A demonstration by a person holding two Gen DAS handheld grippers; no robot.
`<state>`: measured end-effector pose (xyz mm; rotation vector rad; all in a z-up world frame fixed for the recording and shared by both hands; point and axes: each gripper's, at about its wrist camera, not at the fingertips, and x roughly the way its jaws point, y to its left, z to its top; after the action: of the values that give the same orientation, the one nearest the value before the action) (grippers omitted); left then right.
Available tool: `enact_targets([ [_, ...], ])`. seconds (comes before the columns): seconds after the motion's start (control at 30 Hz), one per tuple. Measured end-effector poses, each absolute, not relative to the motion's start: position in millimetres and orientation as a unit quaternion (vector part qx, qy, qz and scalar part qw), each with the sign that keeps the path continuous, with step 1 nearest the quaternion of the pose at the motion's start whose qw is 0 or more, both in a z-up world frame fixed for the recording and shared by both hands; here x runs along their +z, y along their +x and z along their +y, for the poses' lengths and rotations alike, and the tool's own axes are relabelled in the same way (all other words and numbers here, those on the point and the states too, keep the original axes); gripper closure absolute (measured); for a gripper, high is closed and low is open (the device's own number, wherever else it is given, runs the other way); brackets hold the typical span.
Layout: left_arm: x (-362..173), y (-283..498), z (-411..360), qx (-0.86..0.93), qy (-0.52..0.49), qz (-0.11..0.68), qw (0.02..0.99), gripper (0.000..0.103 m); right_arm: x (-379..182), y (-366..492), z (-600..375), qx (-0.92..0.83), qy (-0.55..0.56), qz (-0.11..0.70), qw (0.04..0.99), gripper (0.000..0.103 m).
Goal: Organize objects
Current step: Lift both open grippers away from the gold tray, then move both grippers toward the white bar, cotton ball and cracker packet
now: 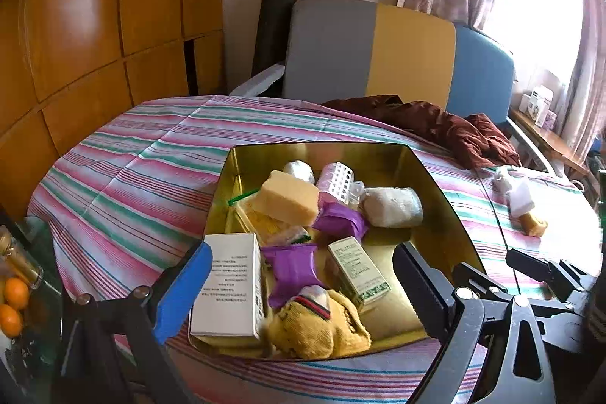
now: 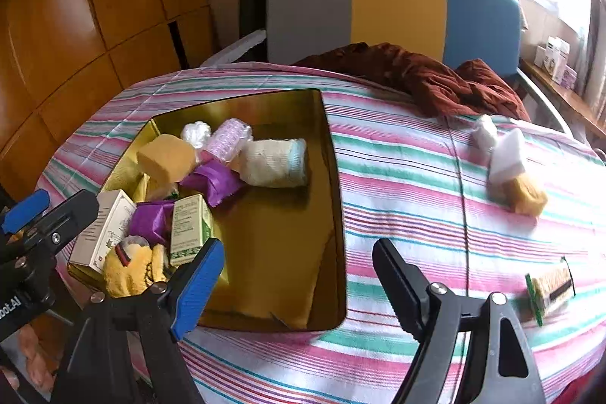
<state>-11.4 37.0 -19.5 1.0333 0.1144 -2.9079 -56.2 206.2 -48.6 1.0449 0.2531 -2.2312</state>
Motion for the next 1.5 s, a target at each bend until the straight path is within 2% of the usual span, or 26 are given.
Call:
enact_targets([
  [0.7, -20, -1, 61, -0.942, 0.334, 0.009, 0.004, 0.006, -42, -49, 228, -0.876, 0.365, 0.097, 0.300, 0.021],
  [1.5, -13, 4, 106, -0.943, 0.328, -0.049, -0.038, 0.006, -42, -80, 279, -0.885, 0.385, 0.072, 0.252, 0.021],
])
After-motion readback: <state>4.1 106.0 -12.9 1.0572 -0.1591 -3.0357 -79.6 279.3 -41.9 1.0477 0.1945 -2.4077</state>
